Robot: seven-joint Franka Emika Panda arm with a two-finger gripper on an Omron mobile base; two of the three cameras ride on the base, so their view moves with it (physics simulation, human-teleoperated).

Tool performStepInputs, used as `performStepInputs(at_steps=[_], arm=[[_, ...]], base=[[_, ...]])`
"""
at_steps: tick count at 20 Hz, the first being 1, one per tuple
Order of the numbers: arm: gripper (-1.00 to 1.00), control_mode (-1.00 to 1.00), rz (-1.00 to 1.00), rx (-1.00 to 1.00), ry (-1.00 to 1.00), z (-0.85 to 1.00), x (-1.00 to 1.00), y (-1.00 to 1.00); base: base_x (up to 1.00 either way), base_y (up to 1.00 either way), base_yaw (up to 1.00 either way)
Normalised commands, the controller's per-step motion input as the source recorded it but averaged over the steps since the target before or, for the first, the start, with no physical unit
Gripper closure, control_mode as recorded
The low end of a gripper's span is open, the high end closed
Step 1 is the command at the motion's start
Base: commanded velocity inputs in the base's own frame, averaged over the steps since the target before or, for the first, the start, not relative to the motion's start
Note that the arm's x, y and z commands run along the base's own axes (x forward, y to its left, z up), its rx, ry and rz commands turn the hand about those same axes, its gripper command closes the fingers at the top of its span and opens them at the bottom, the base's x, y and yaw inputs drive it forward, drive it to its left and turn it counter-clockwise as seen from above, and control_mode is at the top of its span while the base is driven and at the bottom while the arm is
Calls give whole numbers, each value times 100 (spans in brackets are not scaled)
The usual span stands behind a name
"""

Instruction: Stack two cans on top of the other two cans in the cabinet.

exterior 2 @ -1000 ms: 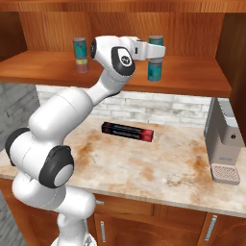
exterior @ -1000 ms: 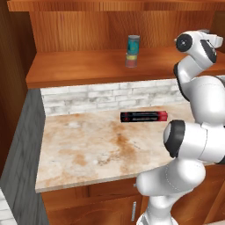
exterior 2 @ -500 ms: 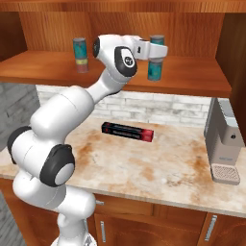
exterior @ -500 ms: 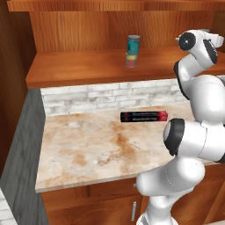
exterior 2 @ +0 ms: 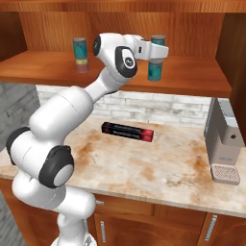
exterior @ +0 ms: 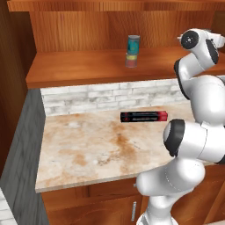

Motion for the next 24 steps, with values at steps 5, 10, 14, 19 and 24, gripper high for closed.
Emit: performStepInputs(at_steps=[5, 10, 14, 19, 24], arm=[[100, -100, 0, 1, 0, -13, -6, 6], [100, -100, 0, 1, 0, -22, 0, 2], [100, -100, 0, 0, 0, -26, 9, 0], [100, -100, 0, 0, -4, -16, 18, 0], [100, -100, 0, 0, -6, 0, 4, 0]], base=[[0, 0, 0], [0, 0, 0], [0, 0, 0], [0, 0, 0], [0, 0, 0]])
